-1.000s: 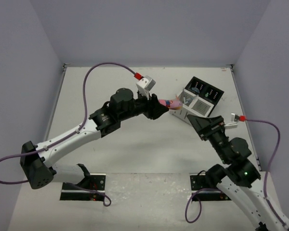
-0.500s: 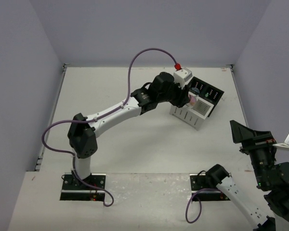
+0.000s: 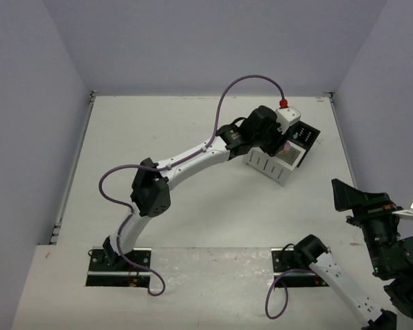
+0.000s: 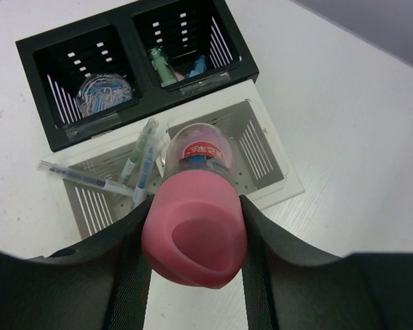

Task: Sort the stationery into containers
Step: Place the stationery in the storage box, then reset both arms

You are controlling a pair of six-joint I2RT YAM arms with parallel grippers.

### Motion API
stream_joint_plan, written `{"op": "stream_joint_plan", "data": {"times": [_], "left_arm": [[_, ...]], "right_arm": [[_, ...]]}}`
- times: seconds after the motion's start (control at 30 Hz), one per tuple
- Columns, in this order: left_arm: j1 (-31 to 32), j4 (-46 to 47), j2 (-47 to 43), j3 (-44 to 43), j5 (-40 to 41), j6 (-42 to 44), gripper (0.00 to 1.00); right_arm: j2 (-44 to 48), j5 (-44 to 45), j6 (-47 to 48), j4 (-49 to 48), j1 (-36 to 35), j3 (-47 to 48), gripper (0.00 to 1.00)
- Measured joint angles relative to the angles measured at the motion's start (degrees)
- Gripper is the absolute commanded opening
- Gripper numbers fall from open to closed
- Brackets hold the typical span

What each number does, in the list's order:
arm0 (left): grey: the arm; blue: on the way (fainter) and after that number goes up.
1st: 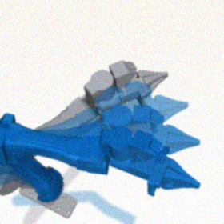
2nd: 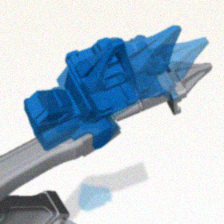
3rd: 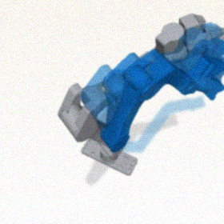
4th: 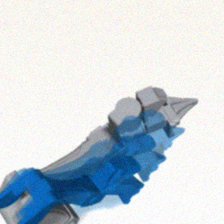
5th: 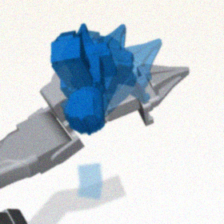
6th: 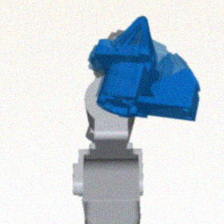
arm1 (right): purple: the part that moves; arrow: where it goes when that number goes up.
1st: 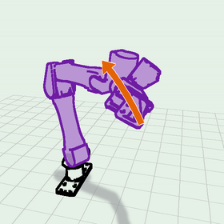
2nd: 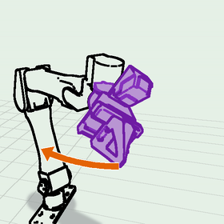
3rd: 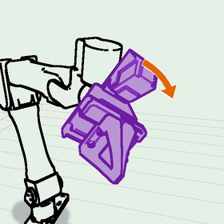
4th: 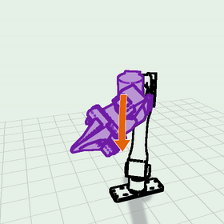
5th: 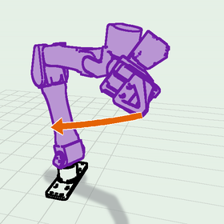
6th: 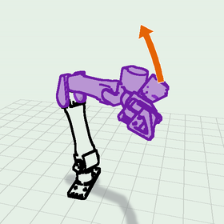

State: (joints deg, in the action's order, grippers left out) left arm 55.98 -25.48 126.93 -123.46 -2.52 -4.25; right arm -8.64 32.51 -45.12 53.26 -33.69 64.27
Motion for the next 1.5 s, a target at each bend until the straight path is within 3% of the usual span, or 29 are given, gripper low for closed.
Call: {"op": "stream_joint_plan", "data": {"times": [0.43,0.47,0.5,0.57,0.63,0.73,1.0,1.23,1.33,1.5], "left_arm": [[1.8,-2.4,7.6,-4.7,0.3,3.5,0.00],[1.9,-2.5,7.6,-4.7,0.4,3.7,0.07],[1.9,-2.5,7.6,-4.7,0.6,3.8,0.33],[2.0,-2.6,7.6,-5.0,1.0,3.9,0.63],[2.2,-2.6,7.6,-5.0,1.6,4.0,0.87],[2.7,-2.4,7.4,-5.0,3.0,3.9,0.99],[4.4,-0.8,0.6,-2.2,6.8,-0.1,1.00],[3.3,4.5,-29.8,23.4,28.1,-8.2,1.00],[-3.5,4.8,-44.6,35.5,34.3,-15.2,1.00],[-23.9,0.5,-64.4,57.1,38.9,-24.0,1.00]], "right_arm": [[1.0,0.0,0.8,0.6,0.0,0.0,0.99],[1.0,-0.1,0.8,0.7,0.0,0.0,0.99],[1.0,-0.1,0.8,0.8,0.0,0.0,0.99],[1.0,-0.2,0.8,0.9,0.0,0.0,0.99],[1.0,-0.3,0.8,0.9,0.0,-0.1,0.99],[1.0,-0.4,0.8,1.0,0.0,-0.3,0.99],[-0.3,-0.6,2.2,0.8,0.0,-1.1,0.99],[-9.1,-3.5,10.6,-1.3,0.0,-1.6,0.99],[-14.7,-2.8,13.7,-1.7,0.0,-1.6,0.99],[-19.2,0.0,18.4,-2.1,0.0,-1.6,0.99]]}}
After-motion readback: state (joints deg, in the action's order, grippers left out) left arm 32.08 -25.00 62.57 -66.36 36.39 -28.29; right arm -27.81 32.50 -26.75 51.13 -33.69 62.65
